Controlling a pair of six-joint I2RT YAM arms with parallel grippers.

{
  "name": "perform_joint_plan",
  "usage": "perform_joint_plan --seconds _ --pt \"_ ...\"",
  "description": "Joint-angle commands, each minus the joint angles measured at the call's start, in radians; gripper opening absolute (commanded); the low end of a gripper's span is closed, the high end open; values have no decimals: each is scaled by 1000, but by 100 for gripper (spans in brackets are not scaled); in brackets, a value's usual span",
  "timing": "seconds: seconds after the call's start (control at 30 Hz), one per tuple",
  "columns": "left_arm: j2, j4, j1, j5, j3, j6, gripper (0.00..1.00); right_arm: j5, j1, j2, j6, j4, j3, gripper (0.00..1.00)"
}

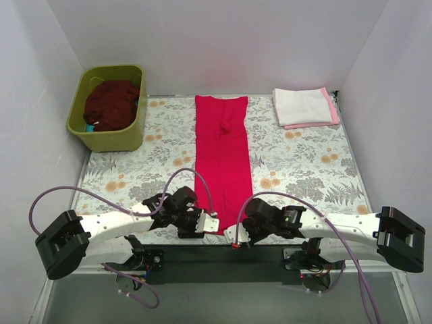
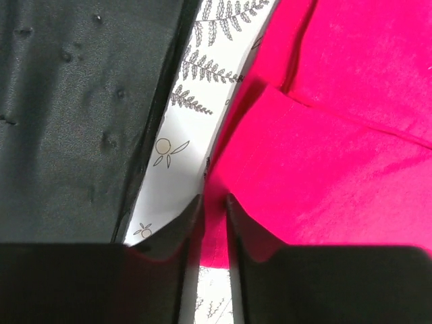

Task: Fold and stack the t-shirts
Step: Fold the tshirt

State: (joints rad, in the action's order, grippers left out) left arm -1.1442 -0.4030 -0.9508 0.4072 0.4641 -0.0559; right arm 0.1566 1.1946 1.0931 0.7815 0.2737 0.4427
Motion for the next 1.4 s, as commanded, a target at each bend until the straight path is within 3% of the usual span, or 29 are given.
perform_joint_plan --seconds 0.0,0.07,0.13,0.33,0.7,0.93,1.1,1.17,1.37 --pt "-34 6 -6 -33 -28 -22 43 -48 7 39 -8 32 -44 20" --pt "-49 -2 -6 -42 -28 -22 35 -48 7 44 -14 33 -42 15" --pt "-48 -7 -6 -41 -28 -22 24 -54 7 48 -24 36 -35 3" --pt "-14 -77 -6 15 22 -25 1 -37 7 28 -48 84 20 1" --pt "146 -396 -9 254 200 -48 0 70 66 -123 -106 329 203 1" --pt "215 -418 12 234 255 48 0 3 30 -160 -64 361 304 1" --pt "156 -405 173 295 304 34 0 103 -154 -92 51 413 415 1" --pt "98 -389 268 333 347 18 0 129 -219 -58 119 417 435 1" --pt "-95 -341 414 346 473 -16 0 176 -370 69 269 410 511 1"
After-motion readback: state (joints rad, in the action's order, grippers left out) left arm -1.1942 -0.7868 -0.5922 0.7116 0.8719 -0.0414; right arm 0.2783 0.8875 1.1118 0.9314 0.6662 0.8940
